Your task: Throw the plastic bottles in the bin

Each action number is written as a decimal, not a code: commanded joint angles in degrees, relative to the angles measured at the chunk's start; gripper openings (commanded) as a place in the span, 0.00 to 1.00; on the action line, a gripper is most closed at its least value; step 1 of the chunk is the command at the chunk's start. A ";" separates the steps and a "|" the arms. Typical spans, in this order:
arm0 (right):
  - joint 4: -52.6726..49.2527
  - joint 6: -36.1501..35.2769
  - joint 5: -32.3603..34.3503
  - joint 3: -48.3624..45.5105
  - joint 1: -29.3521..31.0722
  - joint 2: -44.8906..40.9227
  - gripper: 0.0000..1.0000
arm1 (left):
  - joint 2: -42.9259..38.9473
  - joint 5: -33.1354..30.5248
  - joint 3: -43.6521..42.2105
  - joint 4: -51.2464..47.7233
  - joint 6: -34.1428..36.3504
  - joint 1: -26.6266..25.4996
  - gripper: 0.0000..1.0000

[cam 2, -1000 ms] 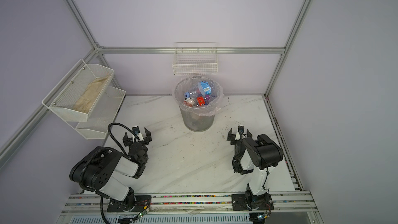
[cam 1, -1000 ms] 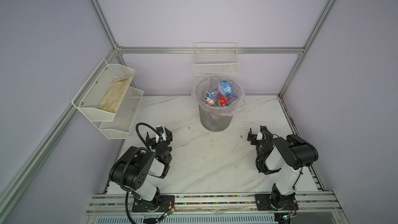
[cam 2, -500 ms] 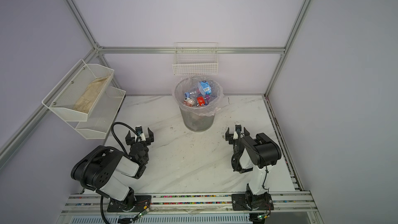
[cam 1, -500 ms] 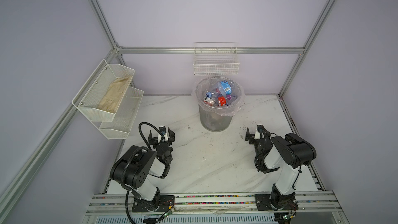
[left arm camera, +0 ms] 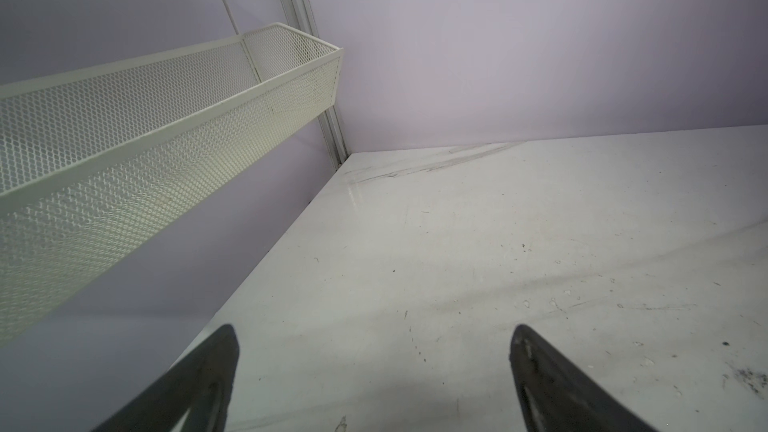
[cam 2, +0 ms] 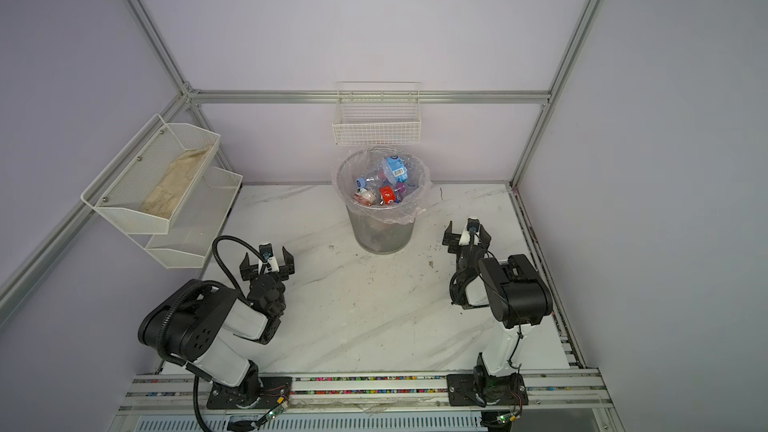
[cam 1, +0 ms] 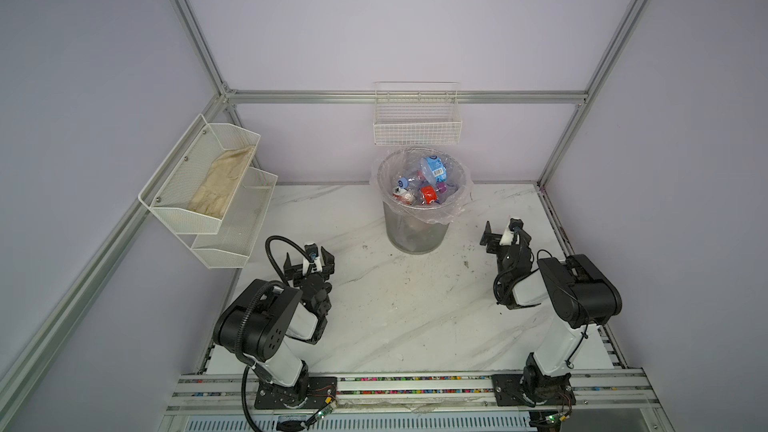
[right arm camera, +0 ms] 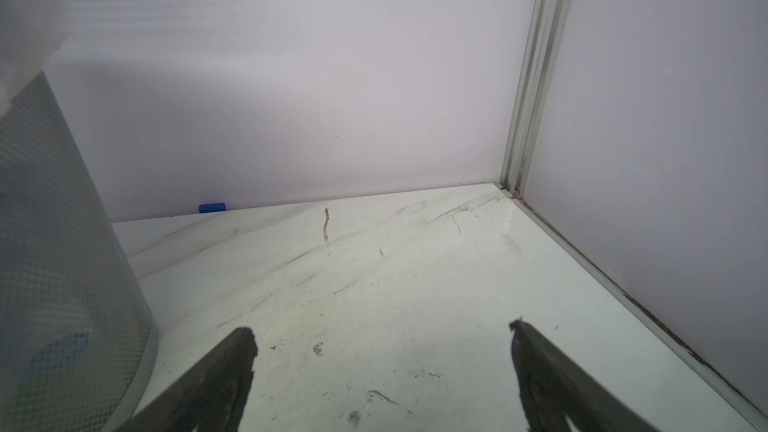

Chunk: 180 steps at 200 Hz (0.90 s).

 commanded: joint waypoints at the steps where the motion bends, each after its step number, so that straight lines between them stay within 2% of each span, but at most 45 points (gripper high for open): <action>1: -3.86 1.98 -1.25 0.62 -0.50 -1.00 0.97 | 0.35 0.68 0.48 4.69 -0.21 0.35 1.00; 38: -3.34 2.73 1.99 0.34 -0.89 -1.13 0.97 | 0.69 2.07 0.83 4.47 -0.44 1.23 1.00; 77: 0.10 3.94 8.32 -1.54 -0.89 -1.39 0.97 | -0.75 8.11 1.36 -0.44 -3.32 4.29 1.00; 89: 0.87 3.89 8.45 -2.05 -0.85 -1.53 0.97 | -0.32 12.36 2.74 -4.40 -5.67 6.54 1.00; 101: 1.74 3.73 8.36 -2.48 -0.74 -1.51 0.97 | 1.16 12.35 5.05 -6.42 -5.05 7.09 1.00; 122: 3.24 3.32 8.36 -3.18 -0.46 -1.38 0.98 | -2.53 14.90 10.10 -23.10 -9.35 9.55 1.00; 130: 3.37 3.20 8.36 -3.21 -0.37 -1.35 0.98 | -2.19 16.71 10.56 -23.66 -9.75 10.75 1.00; 180: 6.57 -2.04 6.09 -4.27 2.71 -0.86 0.98 | -2.24 18.56 11.69 -26.35 -11.81 12.90 1.00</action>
